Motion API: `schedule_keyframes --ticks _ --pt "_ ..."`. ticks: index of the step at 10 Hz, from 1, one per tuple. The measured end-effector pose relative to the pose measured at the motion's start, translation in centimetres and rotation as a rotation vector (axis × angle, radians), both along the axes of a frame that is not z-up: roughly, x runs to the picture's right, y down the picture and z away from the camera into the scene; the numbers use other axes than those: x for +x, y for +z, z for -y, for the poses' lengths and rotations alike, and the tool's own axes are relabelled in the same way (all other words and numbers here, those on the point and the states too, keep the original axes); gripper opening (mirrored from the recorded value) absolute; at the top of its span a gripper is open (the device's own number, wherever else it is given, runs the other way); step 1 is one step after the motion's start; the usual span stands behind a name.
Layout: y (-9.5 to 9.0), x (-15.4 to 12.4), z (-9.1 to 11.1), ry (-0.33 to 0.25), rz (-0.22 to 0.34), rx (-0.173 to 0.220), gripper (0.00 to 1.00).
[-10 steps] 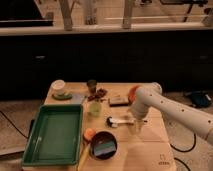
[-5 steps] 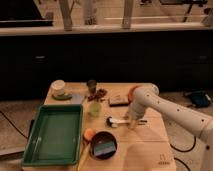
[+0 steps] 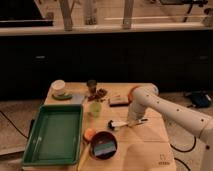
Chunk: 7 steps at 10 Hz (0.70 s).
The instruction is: Place brush in table surface
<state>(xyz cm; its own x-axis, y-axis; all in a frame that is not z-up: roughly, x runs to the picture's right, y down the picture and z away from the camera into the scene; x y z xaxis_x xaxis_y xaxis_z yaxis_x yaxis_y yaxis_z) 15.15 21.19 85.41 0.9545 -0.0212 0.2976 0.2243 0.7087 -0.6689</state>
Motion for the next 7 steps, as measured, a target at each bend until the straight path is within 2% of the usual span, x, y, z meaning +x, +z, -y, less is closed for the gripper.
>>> schedule_keyframes --ticks 2,7 --pt "-0.5 -2.3 1.1 -0.021 0.023 0.010 0.00" --pt "-2.3 -2.2 3.9 -0.059 0.028 0.034 0.00"
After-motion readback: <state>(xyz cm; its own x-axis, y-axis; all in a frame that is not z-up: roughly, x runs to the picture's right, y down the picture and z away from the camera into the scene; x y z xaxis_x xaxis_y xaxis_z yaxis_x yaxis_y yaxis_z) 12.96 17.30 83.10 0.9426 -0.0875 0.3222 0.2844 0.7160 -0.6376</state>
